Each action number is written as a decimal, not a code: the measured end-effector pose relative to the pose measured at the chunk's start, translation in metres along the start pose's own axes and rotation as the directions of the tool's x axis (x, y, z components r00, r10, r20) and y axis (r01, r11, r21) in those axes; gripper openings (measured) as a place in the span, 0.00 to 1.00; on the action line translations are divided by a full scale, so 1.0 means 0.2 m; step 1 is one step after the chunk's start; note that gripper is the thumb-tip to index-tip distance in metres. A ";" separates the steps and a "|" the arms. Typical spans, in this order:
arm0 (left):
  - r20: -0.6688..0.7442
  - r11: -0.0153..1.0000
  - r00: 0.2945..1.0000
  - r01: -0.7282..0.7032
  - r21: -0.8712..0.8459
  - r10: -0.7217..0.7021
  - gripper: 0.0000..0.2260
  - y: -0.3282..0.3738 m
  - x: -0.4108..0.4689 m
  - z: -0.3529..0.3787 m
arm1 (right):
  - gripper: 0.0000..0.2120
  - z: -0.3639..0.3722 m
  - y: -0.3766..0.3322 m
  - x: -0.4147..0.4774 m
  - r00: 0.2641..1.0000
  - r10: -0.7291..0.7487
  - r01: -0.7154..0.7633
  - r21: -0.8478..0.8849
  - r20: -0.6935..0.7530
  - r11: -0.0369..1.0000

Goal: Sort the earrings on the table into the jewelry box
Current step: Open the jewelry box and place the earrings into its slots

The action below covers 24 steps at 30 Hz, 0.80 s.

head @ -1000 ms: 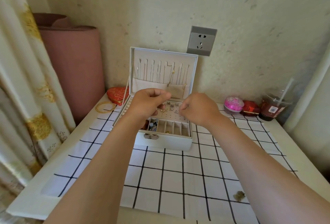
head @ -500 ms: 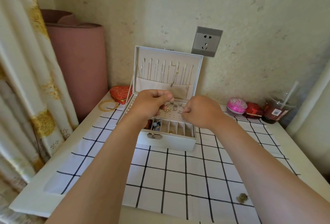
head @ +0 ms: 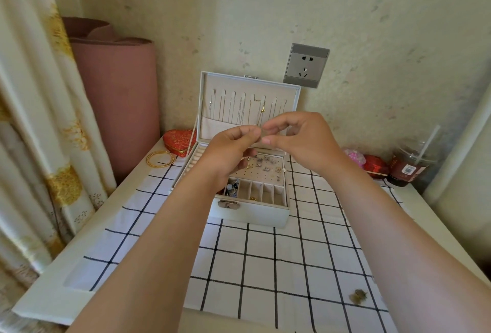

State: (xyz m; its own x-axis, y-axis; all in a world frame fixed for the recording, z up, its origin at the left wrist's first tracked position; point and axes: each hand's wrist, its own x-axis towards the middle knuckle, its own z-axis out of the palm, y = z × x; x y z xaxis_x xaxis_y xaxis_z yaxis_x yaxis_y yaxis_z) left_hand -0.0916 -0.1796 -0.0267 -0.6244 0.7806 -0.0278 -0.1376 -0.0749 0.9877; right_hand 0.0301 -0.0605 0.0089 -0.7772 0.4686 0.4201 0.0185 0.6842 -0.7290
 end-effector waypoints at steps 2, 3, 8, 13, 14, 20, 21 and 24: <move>0.019 0.999 0.999 0.027 -0.038 -0.026 0.08 0.00 0.00 0.01 | 0.09 0.01 0.02 0.00 0.999 -0.008 0.008 0.019 -0.032 1.000; 0.025 0.998 0.999 0.042 -0.054 -0.041 0.10 0.00 0.00 0.02 | 0.08 0.02 0.03 0.00 0.999 -0.008 0.009 0.028 -0.048 1.000; 0.049 0.993 0.996 0.080 -0.084 -0.076 0.10 -0.01 0.00 0.01 | 0.05 0.02 0.06 0.00 0.997 -0.026 0.030 0.057 -0.074 0.998; -0.035 0.926 0.990 -0.116 0.360 0.138 0.07 -0.06 -0.01 0.01 | 0.03 0.02 0.15 -0.02 0.999 0.050 -0.051 -0.119 -0.011 0.992; -0.004 0.852 0.979 -0.175 0.494 0.203 0.06 -0.09 -0.01 0.00 | 0.03 0.03 0.18 -0.04 0.996 0.084 -0.075 -0.220 0.029 0.973; 0.211 0.398 0.960 -0.269 0.877 0.182 0.16 -0.17 -0.02 -0.02 | 0.05 0.06 0.19 -0.10 0.983 0.117 -0.011 -0.592 0.141 0.806; 0.235 0.359 0.956 -0.284 0.889 0.174 0.16 -0.17 -0.02 -0.02 | 0.06 0.07 0.18 -0.10 0.981 0.118 0.004 -0.623 0.155 0.782; 0.281 0.283 0.945 -0.319 0.905 0.169 0.16 -0.16 -0.03 -0.01 | 0.07 0.08 0.19 -0.09 0.973 0.134 0.025 -0.666 0.186 0.746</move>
State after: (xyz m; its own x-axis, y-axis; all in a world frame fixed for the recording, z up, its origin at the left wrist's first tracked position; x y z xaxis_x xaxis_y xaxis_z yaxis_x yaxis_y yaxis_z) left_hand -0.0847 -0.1831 -0.0591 -0.3975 0.8990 0.1837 0.8559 0.2911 0.4274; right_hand 0.0348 -0.0533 -0.0353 -0.8711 0.4438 0.2105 0.4134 0.8938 -0.1737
